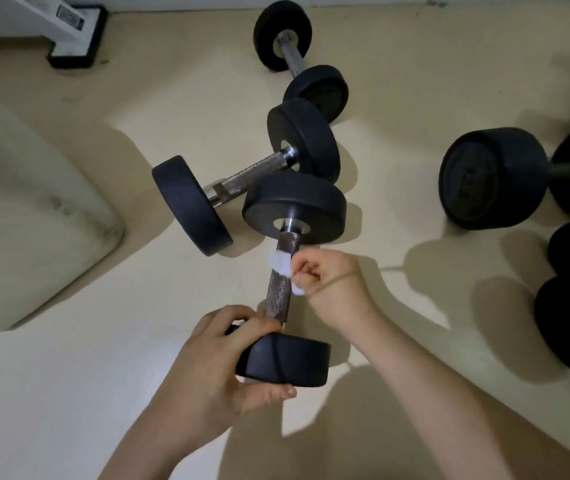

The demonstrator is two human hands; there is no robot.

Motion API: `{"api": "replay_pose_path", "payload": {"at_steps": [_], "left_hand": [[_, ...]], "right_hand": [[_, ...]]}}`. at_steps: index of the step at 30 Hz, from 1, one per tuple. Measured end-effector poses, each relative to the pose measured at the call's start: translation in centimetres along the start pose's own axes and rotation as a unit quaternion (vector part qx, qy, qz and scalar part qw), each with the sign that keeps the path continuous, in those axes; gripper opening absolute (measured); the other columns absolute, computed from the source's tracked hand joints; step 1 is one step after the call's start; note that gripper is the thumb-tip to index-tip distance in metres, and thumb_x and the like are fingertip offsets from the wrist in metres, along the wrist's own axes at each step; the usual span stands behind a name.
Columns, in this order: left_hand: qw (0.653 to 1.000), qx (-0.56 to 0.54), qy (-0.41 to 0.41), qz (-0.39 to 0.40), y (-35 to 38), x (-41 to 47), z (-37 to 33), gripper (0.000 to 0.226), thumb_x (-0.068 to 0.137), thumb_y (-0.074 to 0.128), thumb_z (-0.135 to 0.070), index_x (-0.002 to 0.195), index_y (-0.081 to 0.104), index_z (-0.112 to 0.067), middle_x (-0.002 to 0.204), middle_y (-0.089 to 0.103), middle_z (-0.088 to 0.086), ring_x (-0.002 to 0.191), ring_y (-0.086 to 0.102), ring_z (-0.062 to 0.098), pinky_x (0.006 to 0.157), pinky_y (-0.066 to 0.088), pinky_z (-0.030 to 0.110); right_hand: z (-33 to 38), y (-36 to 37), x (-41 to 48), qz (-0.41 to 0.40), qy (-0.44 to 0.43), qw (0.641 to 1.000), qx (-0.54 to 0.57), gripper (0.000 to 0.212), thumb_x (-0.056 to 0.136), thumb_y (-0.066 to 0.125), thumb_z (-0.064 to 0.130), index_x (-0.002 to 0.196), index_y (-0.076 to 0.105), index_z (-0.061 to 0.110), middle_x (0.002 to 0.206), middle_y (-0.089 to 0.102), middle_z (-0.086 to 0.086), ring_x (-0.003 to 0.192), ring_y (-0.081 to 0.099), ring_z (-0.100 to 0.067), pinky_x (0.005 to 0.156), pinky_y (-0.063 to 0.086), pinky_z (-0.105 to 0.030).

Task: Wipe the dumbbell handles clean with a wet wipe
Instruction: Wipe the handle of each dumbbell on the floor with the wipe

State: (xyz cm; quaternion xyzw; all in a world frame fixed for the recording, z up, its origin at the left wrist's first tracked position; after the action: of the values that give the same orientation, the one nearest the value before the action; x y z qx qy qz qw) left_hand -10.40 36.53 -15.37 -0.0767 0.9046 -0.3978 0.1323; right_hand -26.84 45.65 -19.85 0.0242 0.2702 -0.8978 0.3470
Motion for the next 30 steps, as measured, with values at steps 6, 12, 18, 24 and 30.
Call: {"api": "replay_pose_path", "payload": {"at_steps": [6, 12, 18, 24, 30], "left_hand": [[0.970, -0.231, -0.064, -0.030, -0.6, -0.1, 1.9, 0.063, 0.038, 0.087, -0.057, 0.096, 0.068, -0.041, 0.098, 0.056, -0.008, 0.099, 0.056, 0.018, 0.083, 0.046, 0.026], [0.994, -0.026, -0.059, -0.089, 2.8, 0.4, -1.8, 0.073, 0.033, 0.067, -0.076, 0.100, 0.059, -0.048, 0.089, 0.049, -0.021, 0.098, 0.046, 0.013, 0.077, 0.045, 0.033], [0.987, 0.110, -0.035, -0.108, 4.9, 0.6, -4.6, 0.064, 0.037, 0.052, -0.080, 0.090, 0.059, -0.045, 0.090, 0.054, -0.014, 0.094, 0.044, 0.019, 0.071, 0.042, 0.043], [0.988, 0.100, -0.030, -0.117, 4.3, 0.7, -4.1, 0.065, 0.041, 0.053, -0.079, 0.097, 0.054, -0.047, 0.089, 0.053, -0.014, 0.091, 0.048, 0.020, 0.068, 0.045, 0.044], [0.998, 0.009, -0.048, -0.048, 2.7, 0.4, -2.7, 0.060, 0.048, 0.063, -0.076, 0.102, 0.054, -0.050, 0.098, 0.047, -0.021, 0.101, 0.038, 0.009, 0.083, 0.041, 0.040]], "right_hand": [[1.4, 1.1, 1.8, -0.040, -0.044, 0.998, -0.005, 0.021, 0.075, 0.059, 0.001, 0.068, 0.062, 0.020, 0.062, 0.058, -0.002, 0.062, 0.053, -0.021, 0.063, 0.047, -0.031], [1.6, -0.5, -0.4, 0.011, -0.070, 0.992, -0.104, 0.015, 0.075, 0.063, -0.002, 0.073, 0.070, 0.010, 0.073, 0.052, 0.001, 0.067, 0.053, -0.018, 0.066, 0.047, -0.030], [1.1, -2.9, 1.3, -0.051, -0.060, 0.989, -0.127, 0.014, 0.081, 0.059, -0.003, 0.077, 0.071, 0.000, 0.082, 0.059, -0.010, 0.072, 0.053, -0.017, 0.067, 0.043, -0.030], [0.6, -1.4, -2.6, 0.056, -0.063, 0.993, -0.085, 0.014, 0.079, 0.066, 0.000, 0.077, 0.075, 0.010, 0.073, 0.057, 0.015, 0.067, 0.054, 0.003, 0.068, 0.040, -0.009], [0.5, -1.5, 0.1, -0.086, -0.032, 0.994, -0.050, 0.018, 0.076, 0.063, -0.007, 0.076, 0.074, 0.007, 0.068, 0.051, 0.016, 0.064, 0.052, 0.009, 0.062, 0.037, -0.004]]}}
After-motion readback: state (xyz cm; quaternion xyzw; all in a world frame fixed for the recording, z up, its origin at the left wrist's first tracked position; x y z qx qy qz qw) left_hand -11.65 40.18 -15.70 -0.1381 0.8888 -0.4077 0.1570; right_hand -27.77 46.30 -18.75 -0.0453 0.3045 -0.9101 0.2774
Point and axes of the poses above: each hand's wrist, its own x-axis towards the middle knuckle, its own y-axis out of the palm, z = x × y, the point moved 3 cm from there along x, towards the middle knuckle
